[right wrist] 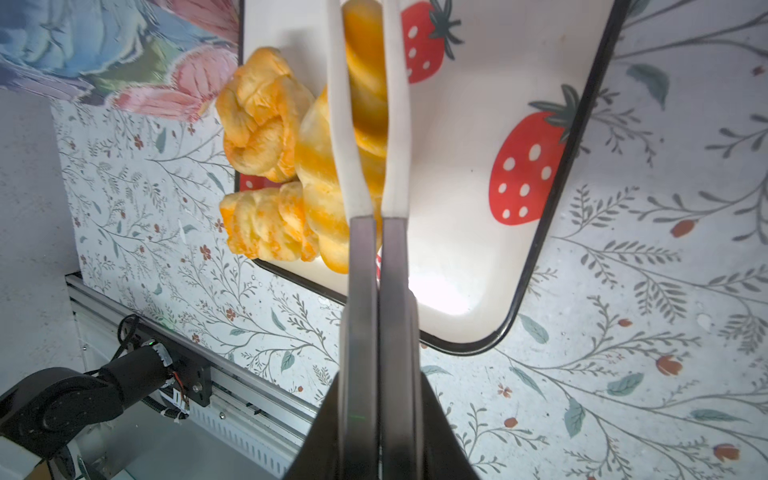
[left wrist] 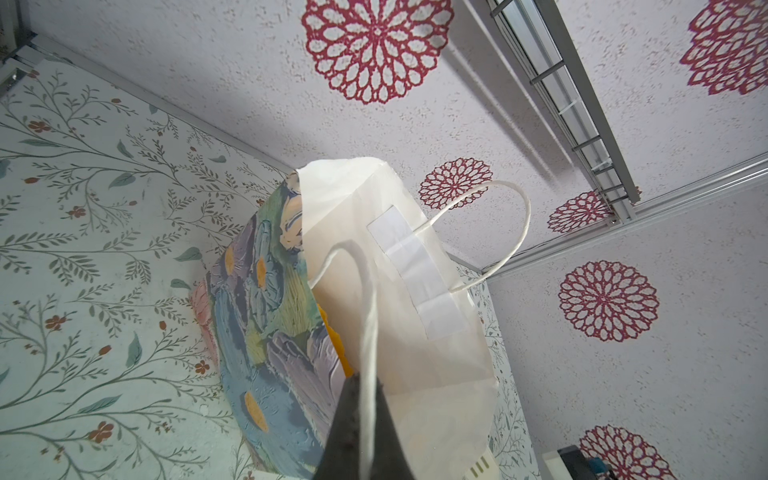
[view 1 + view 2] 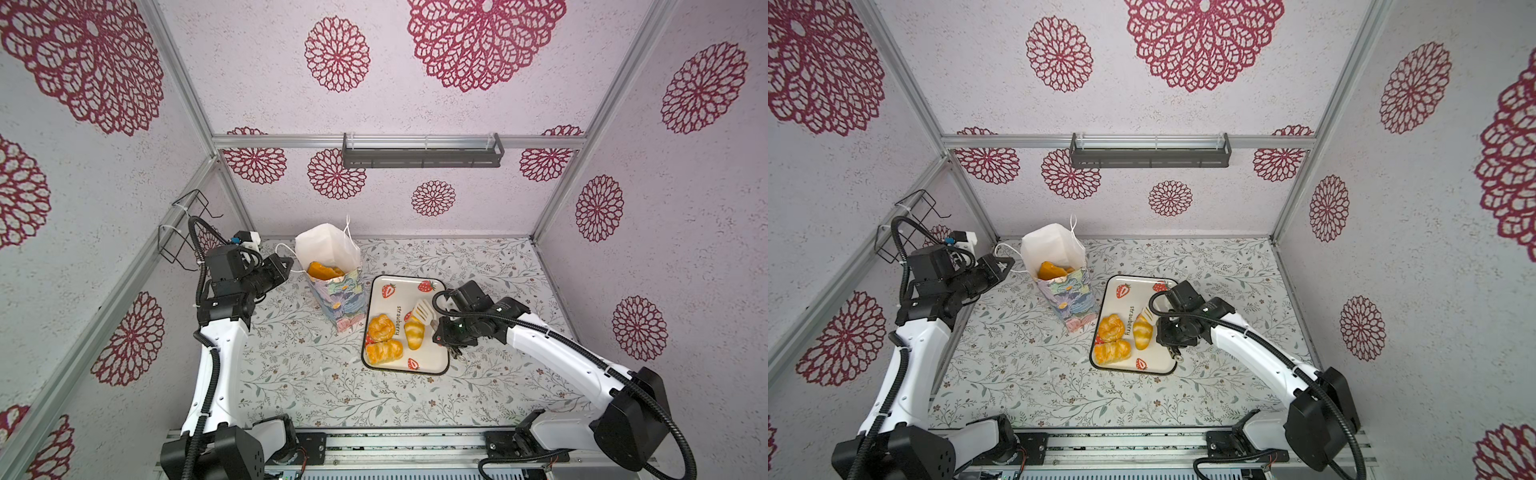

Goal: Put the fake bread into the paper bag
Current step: 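Lift the striped roll with the right tongs and carry it over the bag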

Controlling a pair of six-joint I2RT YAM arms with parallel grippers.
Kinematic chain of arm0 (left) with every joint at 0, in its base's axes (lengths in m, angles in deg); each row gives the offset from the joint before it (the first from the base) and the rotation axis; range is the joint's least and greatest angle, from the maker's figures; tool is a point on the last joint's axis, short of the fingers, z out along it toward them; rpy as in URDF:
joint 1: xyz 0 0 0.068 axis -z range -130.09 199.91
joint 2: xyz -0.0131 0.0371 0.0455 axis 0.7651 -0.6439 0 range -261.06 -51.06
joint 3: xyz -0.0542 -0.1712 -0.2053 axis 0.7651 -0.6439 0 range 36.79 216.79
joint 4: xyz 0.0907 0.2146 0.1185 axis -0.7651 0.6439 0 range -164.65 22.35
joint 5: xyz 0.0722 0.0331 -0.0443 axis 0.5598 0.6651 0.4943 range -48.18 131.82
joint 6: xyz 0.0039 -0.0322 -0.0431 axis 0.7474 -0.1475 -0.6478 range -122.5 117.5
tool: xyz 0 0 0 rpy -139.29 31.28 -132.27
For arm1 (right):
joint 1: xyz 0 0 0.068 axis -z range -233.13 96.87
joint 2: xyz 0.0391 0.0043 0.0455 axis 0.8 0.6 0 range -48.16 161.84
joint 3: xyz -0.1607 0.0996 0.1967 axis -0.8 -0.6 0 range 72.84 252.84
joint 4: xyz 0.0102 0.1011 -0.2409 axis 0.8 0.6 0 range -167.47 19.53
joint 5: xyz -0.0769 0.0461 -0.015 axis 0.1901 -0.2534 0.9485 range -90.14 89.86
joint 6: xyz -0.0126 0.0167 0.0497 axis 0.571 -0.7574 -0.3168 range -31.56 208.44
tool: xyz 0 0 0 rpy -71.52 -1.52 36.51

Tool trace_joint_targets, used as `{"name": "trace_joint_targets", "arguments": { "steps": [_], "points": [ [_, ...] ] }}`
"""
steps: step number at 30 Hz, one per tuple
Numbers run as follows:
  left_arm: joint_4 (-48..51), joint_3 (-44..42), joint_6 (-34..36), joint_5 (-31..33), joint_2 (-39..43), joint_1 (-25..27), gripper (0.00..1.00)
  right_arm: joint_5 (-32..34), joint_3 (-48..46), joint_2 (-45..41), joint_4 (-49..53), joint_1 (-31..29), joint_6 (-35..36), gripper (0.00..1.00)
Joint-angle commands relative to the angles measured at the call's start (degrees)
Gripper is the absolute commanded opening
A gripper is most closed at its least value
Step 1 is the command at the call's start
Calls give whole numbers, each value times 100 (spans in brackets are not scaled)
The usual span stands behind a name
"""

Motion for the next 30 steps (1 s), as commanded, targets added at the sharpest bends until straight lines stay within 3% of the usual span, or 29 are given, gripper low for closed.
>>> {"name": "trace_joint_targets", "arguments": {
  "steps": [1, 30],
  "points": [
    [-45, -4, 32, 12, 20, -3, 0, 245, 389, -183, 111, 37, 217, 12],
    [-264, -37, 19, -250, 82, 4, 0, 249, 3139, 635, 217, -223, 760, 12]
  ]
}}
